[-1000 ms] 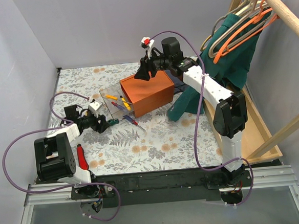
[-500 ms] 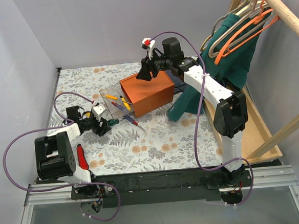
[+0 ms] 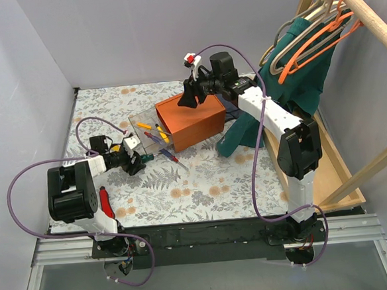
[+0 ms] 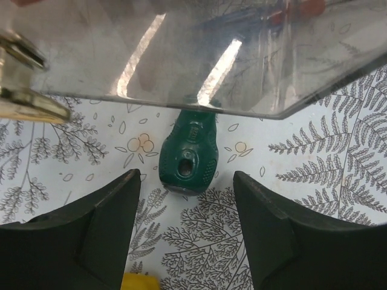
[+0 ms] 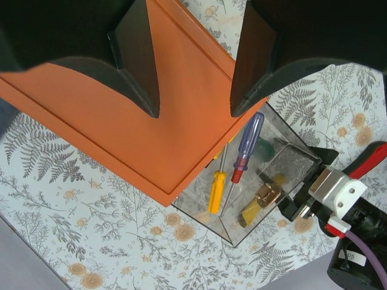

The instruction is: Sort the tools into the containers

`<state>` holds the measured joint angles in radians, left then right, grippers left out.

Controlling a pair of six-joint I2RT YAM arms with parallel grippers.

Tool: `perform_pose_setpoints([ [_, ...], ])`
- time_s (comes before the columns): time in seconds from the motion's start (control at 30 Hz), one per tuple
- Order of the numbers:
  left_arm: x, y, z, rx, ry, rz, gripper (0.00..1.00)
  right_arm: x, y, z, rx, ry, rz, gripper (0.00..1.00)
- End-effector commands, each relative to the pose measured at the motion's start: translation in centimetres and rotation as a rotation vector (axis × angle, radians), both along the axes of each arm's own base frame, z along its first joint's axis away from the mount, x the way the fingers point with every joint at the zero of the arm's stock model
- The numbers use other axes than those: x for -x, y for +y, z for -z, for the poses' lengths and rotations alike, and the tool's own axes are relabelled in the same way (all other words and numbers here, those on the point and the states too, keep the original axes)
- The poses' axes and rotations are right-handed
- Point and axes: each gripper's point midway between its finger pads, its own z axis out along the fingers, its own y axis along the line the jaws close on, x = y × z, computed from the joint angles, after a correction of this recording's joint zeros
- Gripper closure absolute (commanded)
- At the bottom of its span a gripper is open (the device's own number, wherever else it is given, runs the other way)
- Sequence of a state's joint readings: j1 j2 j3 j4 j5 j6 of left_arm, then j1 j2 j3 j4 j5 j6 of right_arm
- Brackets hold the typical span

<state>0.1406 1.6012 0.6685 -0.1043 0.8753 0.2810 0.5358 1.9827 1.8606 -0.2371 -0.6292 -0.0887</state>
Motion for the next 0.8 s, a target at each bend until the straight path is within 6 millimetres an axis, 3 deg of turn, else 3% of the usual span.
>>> perform_pose_setpoints([
  [0.0, -1.7, -0.5, -1.4, -0.003, -0.077, 0.047, 0.39, 0.4, -0.9, -1.8, -0.011, -0.055, 0.004, 0.42],
  [0.07, -1.8, -0.6, -1.3, -0.004, -0.076, 0.054, 0.4, 0.4, -0.8, -1.6, -0.014, -0.043, -0.004, 0.42],
  [0.2, -1.7, -1.0, -1.5, -0.004, -0.067, 0.078, 0.53, 0.3, -0.7, -1.4, -0.017, -0.035, -0.006, 0.42],
  [0.37, -0.4, -2.0, -3.4, 0.034, -0.058, 0.155, 0.71, 0.3, -1.3, -1.1, -0.015, -0.023, -0.007, 0.42],
  [0.47, 1.1, -1.8, -4.0, 0.004, -0.016, 0.182, 0.83, 0.4, -1.8, -1.3, -0.02, -0.02, -0.007, 0.42],
  [0.57, 4.3, -0.8, -4.2, -0.046, 0.051, 0.21, 0.88, 0.6, -2.5, -1.6, -0.025, -0.021, -0.007, 0.42],
  [0.7, 9.0, 0.3, -5.9, -0.085, 0.087, 0.211, 0.91, 0.8, -3.3, -2.4, -0.038, -0.024, -0.009, 0.42],
  [0.77, 10.1, 0.0, -8.1, -0.096, 0.026, 0.225, 0.93, 0.8, -3.7, -2.5, -0.043, -0.018, -0.008, 0.42],
])
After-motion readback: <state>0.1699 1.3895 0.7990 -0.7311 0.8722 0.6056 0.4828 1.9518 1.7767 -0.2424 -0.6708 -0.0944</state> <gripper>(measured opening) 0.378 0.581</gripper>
